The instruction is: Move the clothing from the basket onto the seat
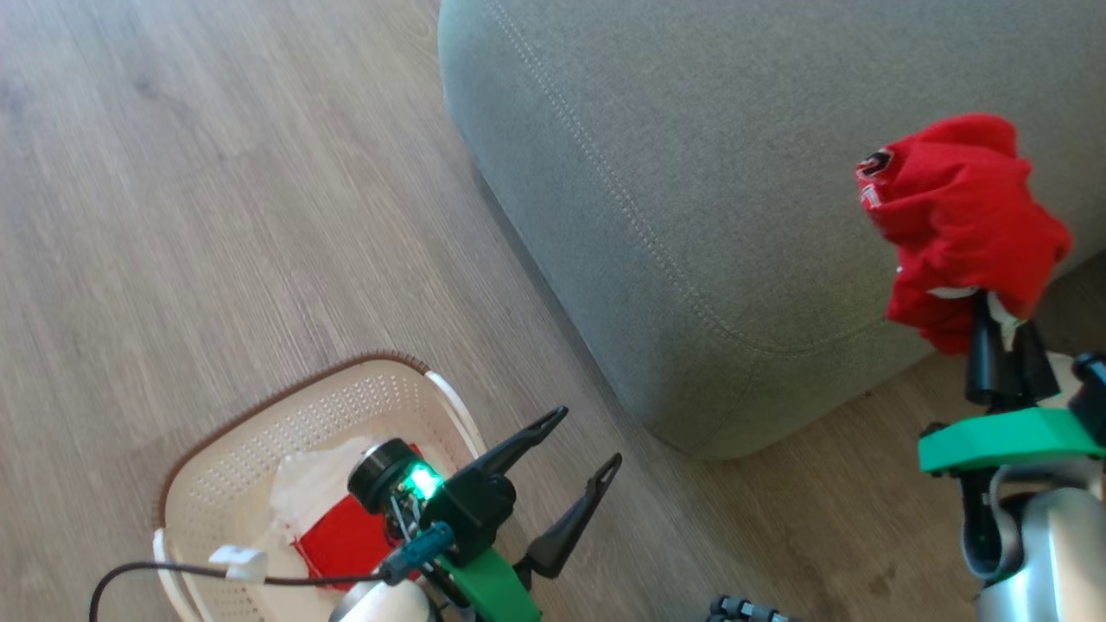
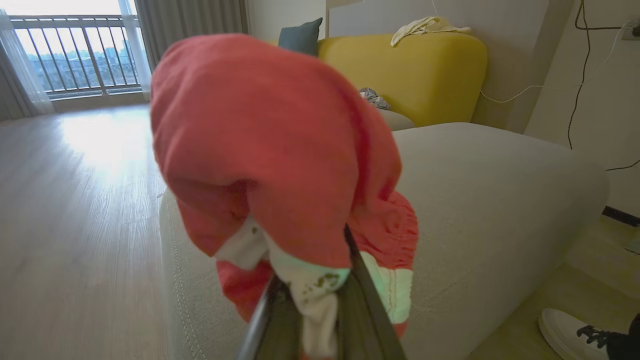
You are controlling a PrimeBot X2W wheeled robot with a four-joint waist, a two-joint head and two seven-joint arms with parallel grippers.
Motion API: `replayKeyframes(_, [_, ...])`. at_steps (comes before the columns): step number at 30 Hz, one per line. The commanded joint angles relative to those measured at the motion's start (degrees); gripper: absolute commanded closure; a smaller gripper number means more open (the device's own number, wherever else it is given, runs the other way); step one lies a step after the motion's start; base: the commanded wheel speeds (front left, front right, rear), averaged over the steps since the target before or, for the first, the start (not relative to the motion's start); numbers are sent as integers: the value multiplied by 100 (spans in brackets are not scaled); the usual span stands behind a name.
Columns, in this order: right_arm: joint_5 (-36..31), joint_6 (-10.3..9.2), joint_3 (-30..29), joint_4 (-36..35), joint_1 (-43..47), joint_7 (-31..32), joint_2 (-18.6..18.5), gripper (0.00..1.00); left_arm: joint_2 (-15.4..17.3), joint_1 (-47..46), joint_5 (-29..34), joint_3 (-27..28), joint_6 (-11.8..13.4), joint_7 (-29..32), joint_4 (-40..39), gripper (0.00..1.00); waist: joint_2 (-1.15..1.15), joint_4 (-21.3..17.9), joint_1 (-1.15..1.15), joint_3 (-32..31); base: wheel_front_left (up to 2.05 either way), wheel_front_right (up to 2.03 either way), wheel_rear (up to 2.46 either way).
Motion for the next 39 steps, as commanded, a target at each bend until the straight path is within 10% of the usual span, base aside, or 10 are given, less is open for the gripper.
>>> replayKeyframes(1, [-17,-1,54,-268,-212,-55,-57,100,46,-215,46,115,-8,-29,-215,0,0,6,0,55,0,0,0])
replayKeyframes(16, [-134,-1,-909,-164,-2023,-55,-101,100,726,-609,61,-217,-8,-29,-460,0,0,520,0,1246,0,0,0])
replayKeyframes(39, [1,-1,-1743,4506,-5008,-55,-1353,100,1204,-1084,91,-557,-8,-29,-827,0,0,1334,0,2329,0,0,0])
